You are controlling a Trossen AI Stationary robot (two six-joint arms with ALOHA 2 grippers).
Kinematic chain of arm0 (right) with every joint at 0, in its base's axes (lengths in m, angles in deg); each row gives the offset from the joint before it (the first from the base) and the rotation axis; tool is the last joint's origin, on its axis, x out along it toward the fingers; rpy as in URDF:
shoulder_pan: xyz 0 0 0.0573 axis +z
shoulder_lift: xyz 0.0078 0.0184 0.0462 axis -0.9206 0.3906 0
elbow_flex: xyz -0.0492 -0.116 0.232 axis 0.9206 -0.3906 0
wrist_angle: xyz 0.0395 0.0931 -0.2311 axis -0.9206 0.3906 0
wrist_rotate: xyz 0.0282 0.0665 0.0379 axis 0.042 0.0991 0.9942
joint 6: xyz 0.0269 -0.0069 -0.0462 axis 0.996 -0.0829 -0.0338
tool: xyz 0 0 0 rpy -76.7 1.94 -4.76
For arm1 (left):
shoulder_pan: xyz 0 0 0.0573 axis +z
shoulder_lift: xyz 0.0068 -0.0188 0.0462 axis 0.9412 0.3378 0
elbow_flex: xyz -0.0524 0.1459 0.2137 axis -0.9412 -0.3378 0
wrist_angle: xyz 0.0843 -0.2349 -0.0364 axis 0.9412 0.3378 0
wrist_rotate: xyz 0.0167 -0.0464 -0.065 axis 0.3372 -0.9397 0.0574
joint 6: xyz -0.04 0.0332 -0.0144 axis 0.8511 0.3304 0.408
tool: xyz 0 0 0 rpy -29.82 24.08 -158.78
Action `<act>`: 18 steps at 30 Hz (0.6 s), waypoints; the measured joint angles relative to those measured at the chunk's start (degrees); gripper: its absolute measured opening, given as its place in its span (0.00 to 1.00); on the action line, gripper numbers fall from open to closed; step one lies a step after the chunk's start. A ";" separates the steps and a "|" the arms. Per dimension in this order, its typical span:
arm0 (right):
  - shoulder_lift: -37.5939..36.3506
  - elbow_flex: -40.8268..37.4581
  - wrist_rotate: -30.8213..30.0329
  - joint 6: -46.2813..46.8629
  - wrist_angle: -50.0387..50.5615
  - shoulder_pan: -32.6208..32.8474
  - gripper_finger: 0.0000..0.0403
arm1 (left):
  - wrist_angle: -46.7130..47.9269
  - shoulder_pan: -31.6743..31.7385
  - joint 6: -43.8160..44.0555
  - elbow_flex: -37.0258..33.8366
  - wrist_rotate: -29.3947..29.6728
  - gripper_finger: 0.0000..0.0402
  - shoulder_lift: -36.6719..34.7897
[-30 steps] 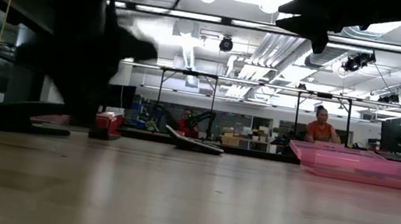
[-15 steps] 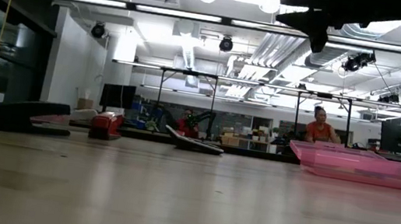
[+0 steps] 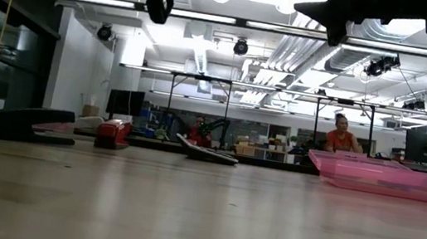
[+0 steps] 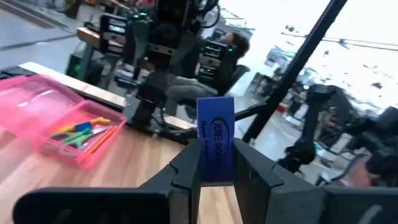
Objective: Pack school essentials
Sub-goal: Put the blue eraser into the pink supply box
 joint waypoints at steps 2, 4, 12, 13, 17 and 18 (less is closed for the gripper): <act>0.00 0.00 0.00 -0.03 -0.02 0.00 0.39 | -0.40 0.59 0.03 0.08 -1.19 0.16 -0.06; 0.00 0.00 0.00 -0.51 0.00 0.00 0.39 | -0.54 0.84 0.02 0.11 -1.29 0.16 -0.07; 0.00 0.00 0.30 -2.84 -0.09 0.00 0.39 | 0.62 1.13 0.04 0.11 -1.29 0.16 -0.07; 0.00 0.00 0.41 -3.27 -0.09 0.00 0.39 | 0.94 1.13 0.04 0.13 -1.29 0.16 -0.07; 1.33 1.47 0.41 -7.91 -0.09 0.63 0.39 | 3.10 1.42 3.17 0.59 -1.29 0.16 1.24; 1.97 2.36 0.41 -9.47 0.61 0.96 0.39 | 4.16 1.67 5.07 0.89 -1.46 0.16 2.09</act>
